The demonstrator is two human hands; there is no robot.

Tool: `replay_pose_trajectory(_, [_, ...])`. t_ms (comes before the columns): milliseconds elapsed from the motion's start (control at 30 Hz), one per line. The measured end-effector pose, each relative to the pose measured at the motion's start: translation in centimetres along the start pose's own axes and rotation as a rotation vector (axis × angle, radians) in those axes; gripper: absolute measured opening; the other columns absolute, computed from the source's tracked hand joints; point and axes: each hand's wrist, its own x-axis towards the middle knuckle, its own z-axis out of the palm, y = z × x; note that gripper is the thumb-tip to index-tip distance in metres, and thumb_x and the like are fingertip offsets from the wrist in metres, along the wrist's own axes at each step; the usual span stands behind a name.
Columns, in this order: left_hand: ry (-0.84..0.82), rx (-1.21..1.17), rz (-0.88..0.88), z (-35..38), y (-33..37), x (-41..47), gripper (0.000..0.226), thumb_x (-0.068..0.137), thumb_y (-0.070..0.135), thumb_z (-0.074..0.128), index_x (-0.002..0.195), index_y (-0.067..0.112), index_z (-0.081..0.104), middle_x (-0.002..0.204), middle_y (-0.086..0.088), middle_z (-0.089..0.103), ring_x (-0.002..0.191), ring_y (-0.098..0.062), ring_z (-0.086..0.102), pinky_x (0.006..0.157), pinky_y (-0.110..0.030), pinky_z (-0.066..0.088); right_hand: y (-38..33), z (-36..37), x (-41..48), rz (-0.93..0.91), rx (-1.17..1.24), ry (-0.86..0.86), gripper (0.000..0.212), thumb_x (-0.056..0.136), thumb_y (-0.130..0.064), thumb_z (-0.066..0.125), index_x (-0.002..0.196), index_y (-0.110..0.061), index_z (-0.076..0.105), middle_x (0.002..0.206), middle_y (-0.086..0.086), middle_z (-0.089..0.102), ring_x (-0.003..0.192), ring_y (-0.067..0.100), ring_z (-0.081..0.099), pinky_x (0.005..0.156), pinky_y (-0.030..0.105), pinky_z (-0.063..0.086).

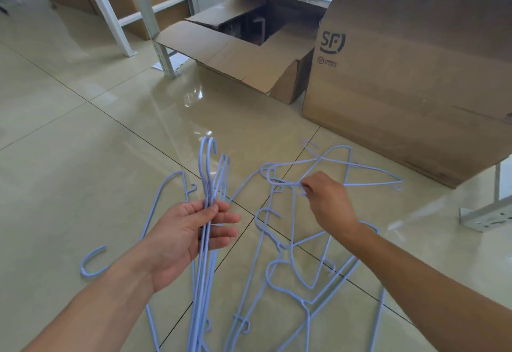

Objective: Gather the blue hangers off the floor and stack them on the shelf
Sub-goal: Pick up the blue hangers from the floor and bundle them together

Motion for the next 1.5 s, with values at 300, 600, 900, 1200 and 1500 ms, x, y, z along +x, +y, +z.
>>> replay_pose_trajectory(300, [-0.076, -0.153, -0.058, 6.6, -0.4, 1.5, 0.024, 0.1, 0.008, 0.043, 0.115, -0.006, 0.056, 0.108, -0.025, 0.07, 0.092, -0.033, 0.072, 0.072, -0.036, 0.061, -5.1, -11.7, -10.7, -0.217, 0.419, 0.43, 0.031, 0.099, -0.021, 0.059, 0.083, -0.004, 0.079, 0.084, 0.001, 0.076, 0.076, 0.007, 0.069, 0.07, 0.011, 0.05])
replay_pose_trajectory(600, [-0.177, -0.303, -0.068, 9.5, 1.6, -0.4, 0.027, 0.099, 0.011, 0.042, 0.115, -0.004, 0.059, 0.103, -0.022, 0.072, 0.083, -0.028, 0.074, 0.067, -0.033, 0.061, -7.1, -11.3, -16.8, -0.625, 0.597, 0.072, 0.021, 0.087, -0.003, 0.075, 0.107, -0.009, 0.074, 0.113, 0.002, 0.071, 0.096, 0.009, 0.071, 0.071, 0.023, 0.058])
replay_pose_trajectory(900, [-0.201, -0.092, 0.078, 8.9, 3.0, -1.0, 0.017, 0.095, 0.01, 0.05, 0.099, 0.0, 0.064, 0.078, -0.011, 0.071, 0.059, -0.018, 0.068, 0.059, -0.029, 0.06, -5.1, -7.9, -16.1, -0.531, 0.565, -0.054, 0.042, 0.085, 0.012, 0.06, 0.121, -0.007, 0.07, 0.132, 0.006, 0.067, 0.118, 0.014, 0.066, 0.093, 0.029, 0.057])
replay_pose_trajectory(1200, [-0.164, -0.064, 0.073, 4.0, 4.7, 0.2, 0.017, 0.097, 0.008, 0.049, 0.099, 0.001, 0.064, 0.087, -0.015, 0.073, 0.065, -0.02, 0.072, 0.061, -0.03, 0.06, -4.3, -3.5, -4.0, 0.311, 0.255, -0.388, 0.021, 0.089, -0.007, 0.062, 0.103, -0.012, 0.077, 0.097, 0.006, 0.078, 0.093, 0.021, 0.07, 0.08, 0.025, 0.052])
replay_pose_trajectory(1500, [-0.077, -0.015, 0.086, 3.2, 2.3, 2.7, 0.016, 0.097, 0.006, 0.048, 0.099, 0.001, 0.063, 0.088, -0.014, 0.075, 0.068, -0.021, 0.072, 0.064, -0.032, 0.061, -3.4, 4.9, -0.5, 0.687, 0.064, -0.462, 0.022, 0.094, -0.016, 0.057, 0.111, -0.002, 0.059, 0.114, 0.017, 0.065, 0.106, 0.034, 0.063, 0.075, 0.031, 0.043])
